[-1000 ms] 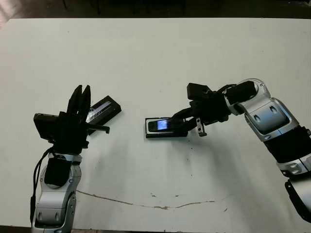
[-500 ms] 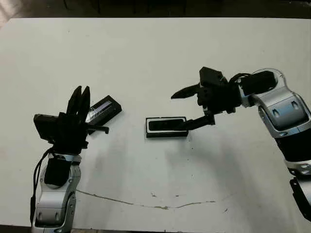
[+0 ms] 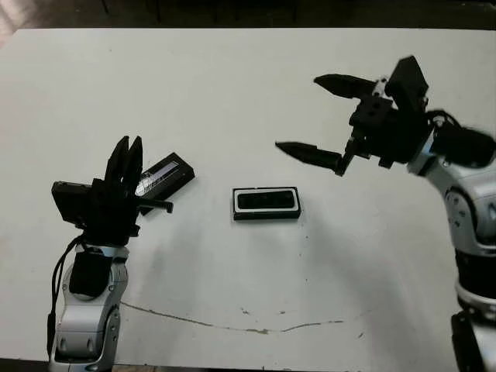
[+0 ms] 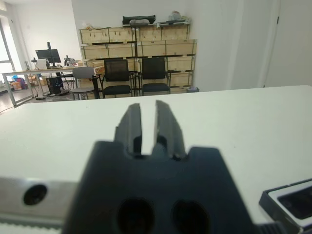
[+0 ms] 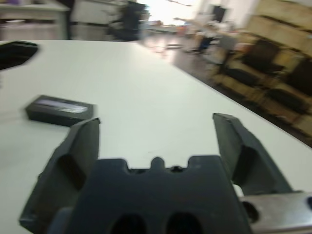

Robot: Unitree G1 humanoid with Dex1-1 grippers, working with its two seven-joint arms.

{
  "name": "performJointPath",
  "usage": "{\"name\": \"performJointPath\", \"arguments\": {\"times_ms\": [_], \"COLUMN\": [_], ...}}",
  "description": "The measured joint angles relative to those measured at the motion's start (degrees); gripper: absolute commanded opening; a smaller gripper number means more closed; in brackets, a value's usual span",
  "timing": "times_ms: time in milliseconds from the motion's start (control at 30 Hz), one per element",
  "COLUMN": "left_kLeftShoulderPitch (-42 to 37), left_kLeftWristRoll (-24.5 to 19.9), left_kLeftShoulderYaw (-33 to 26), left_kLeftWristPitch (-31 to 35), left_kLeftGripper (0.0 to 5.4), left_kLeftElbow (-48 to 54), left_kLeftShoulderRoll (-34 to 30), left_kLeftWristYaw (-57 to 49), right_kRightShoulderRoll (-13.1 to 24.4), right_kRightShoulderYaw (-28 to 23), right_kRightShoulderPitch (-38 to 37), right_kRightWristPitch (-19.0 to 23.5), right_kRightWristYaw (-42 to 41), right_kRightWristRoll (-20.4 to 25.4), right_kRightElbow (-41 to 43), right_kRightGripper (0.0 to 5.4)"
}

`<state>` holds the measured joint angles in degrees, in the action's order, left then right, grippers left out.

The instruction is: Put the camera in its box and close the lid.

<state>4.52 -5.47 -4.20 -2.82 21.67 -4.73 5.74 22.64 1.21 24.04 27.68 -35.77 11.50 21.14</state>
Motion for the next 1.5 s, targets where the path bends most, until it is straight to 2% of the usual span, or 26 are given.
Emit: {"name": "performJointPath", "arguments": {"times_ms": [133,267,433,600,800,1100,1300,1500], "left_kLeftShoulderPitch": [0.07,0.08,0.05,0.0,0.05,0.13,0.14,0.48], "left_kLeftWristRoll": [-0.03,-0.04,-0.27,-0.26,-0.11,0.19,0.07,0.16], "left_kLeftShoulderYaw": [-0.05,-0.2,-0.3,-0.37,-0.4,-0.22,-0.14,-0.21], "left_kLeftWristPitch": [0.21,0.19,0.46,0.38,0.49,0.32,-0.01,-0.41], "left_kLeftGripper": [0.0,0.0,0.0,0.0,0.0,0.0,0.0,0.0], "left_kLeftElbow": [0.16,0.18,0.17,0.11,0.33,0.47,0.46,0.47], "left_kLeftShoulderRoll": [0.0,-0.06,-0.16,-0.2,-0.18,-0.14,-0.13,-0.13], "left_kLeftWristYaw": [0.0,0.04,0.43,0.62,0.46,0.36,0.36,0.36], "right_kRightShoulderRoll": [0.54,1.04,1.07,1.72,3.12,2.55,1.7,2.54], "right_kRightShoulderYaw": [2.51,5.83,9.66,11.73,14.57,16.54,17.98,19.47], "right_kRightShoulderPitch": [-6.54,-13.01,-16.11,-16.03,-15.68,-14.27,-13.7,-14.88], "right_kRightWristPitch": [-11.19,-17.24,-19.19,-18.59,-17.94,-16.77,-16.19,-16.38], "right_kRightWristYaw": [3.33,6.84,8.57,7.6,5.38,5.55,5.42,4.96], "right_kRightWristRoll": [-6.52,-14.0,-20.3,-23.02,-25.63,-29.51,-30.0,-31.81], "right_kRightElbow": [1.68,5.15,7.26,7.73,5.34,1.57,-1.2,-2.06], "right_kRightGripper": [3.21,2.28,1.15,0.01,0.01,0.01,0.01,0.01]}}
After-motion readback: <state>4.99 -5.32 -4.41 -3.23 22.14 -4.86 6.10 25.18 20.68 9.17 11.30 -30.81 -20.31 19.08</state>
